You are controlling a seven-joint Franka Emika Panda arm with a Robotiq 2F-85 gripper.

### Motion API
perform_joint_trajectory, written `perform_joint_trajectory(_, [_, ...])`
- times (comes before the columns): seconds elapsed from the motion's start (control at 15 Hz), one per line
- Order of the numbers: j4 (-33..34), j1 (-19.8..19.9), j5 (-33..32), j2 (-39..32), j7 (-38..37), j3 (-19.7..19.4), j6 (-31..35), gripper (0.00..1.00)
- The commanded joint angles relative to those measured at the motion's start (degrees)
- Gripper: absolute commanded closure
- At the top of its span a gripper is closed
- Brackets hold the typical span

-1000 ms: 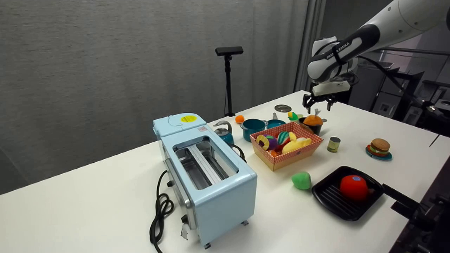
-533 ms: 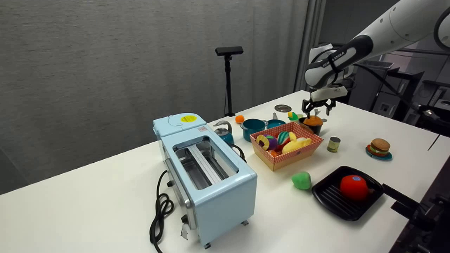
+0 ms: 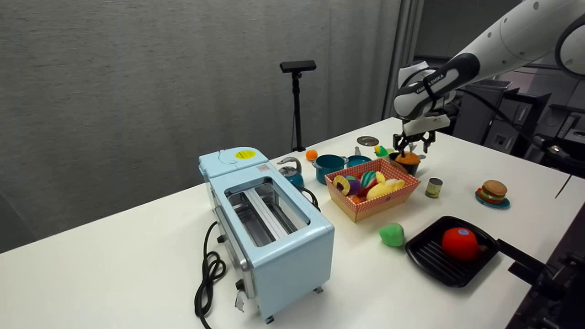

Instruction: Pick up the plush vegetable from the pot and put it on the vegetable rag

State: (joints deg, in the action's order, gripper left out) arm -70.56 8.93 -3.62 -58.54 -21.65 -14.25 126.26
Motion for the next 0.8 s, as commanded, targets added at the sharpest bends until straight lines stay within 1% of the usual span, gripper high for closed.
perform_joint_trajectory(0.0, [3.81,-0.81,-1.1,-2.61,-1.08,-1.26,-2.71,0.42])
perform_joint_trajectory(0.07, [4.04,-0.89,-1.13,-2.79,-1.15,-1.32,-2.7,0.51])
perform_joint_trajectory(0.2, [4.51,-0.85,-0.96,-2.96,-0.94,-1.21,-2.75,0.65])
perform_joint_trajectory(0.4, [4.94,-0.69,-0.73,-2.88,-0.94,-1.14,-2.6,0.88])
perform_joint_trajectory(0.47, [4.85,-0.72,-0.73,-2.76,-1.0,-1.17,-2.45,0.94])
perform_joint_trajectory(0.53, [4.78,-0.73,-0.72,-2.68,-1.0,-1.17,-2.4,0.98])
perform_joint_trajectory(0.73, [3.21,-1.06,-0.84,-1.37,-0.94,-1.22,-1.6,1.0])
